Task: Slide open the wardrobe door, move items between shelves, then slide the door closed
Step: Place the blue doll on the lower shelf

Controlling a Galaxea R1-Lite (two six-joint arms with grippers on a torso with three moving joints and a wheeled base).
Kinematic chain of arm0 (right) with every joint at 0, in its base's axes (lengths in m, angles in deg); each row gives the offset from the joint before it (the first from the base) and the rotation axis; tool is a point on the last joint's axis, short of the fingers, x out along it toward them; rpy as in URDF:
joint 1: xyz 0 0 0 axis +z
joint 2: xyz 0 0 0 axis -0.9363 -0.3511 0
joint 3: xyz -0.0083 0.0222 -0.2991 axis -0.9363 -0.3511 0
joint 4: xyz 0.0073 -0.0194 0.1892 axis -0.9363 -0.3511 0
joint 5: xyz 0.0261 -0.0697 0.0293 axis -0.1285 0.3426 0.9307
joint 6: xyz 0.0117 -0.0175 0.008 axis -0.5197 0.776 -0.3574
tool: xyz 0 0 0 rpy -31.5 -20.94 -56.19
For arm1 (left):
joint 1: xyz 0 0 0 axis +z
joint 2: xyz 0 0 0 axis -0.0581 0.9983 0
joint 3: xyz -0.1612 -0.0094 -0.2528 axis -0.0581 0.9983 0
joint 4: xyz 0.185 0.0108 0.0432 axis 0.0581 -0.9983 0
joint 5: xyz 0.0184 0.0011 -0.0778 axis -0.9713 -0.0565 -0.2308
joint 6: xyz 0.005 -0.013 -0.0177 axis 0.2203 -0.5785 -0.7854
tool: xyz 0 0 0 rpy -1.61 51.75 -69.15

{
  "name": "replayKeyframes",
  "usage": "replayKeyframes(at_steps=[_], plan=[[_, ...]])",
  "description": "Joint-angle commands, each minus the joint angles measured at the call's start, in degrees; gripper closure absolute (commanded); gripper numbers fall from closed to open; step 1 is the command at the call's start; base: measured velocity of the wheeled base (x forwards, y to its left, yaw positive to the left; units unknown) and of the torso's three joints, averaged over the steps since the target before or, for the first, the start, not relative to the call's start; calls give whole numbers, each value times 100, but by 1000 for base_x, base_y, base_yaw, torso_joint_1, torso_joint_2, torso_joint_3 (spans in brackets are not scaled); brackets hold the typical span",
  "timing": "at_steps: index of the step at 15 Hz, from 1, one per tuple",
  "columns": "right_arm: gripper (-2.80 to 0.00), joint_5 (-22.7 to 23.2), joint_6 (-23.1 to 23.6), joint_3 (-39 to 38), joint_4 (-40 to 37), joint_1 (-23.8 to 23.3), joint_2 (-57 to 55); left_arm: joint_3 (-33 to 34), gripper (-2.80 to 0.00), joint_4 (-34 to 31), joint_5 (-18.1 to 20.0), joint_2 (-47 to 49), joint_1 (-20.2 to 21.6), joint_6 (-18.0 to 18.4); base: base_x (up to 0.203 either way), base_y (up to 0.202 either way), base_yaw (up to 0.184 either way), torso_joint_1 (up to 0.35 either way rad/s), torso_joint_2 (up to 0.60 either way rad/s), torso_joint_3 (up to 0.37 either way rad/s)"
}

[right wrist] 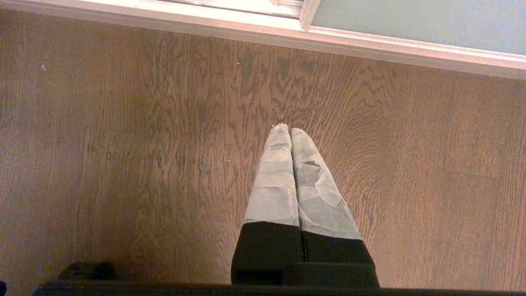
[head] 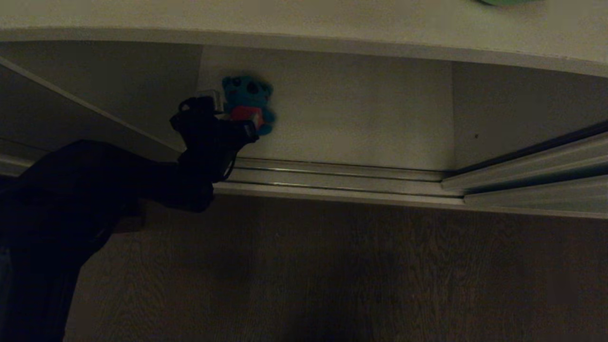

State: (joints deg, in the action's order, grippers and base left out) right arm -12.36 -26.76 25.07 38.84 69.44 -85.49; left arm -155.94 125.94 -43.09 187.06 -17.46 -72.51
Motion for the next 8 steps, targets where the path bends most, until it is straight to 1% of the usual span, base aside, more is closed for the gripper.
replayKeyframes(at_steps=[1,3,4,6,8], plan=[[0,0,-1,-9,1,0,2,183,-280,-77,6,-423,6,-36,0,0,0,0,0,0],[0,0,1,-9,1,0,1,475,-280,-257,20,-816,6,-57,0,0,0,0,0,0],[0,0,-1,-9,1,0,2,677,0,-374,23,-1169,7,-58,0,0,0,0,0,0],[0,0,7,-9,1,0,2,1038,0,-741,31,-1786,7,-51,0,0,0,0,0,0],[0,0,-1,-9,1,0,2,1716,0,-1147,83,-2325,3,8,0,0,0,0,0,0]])
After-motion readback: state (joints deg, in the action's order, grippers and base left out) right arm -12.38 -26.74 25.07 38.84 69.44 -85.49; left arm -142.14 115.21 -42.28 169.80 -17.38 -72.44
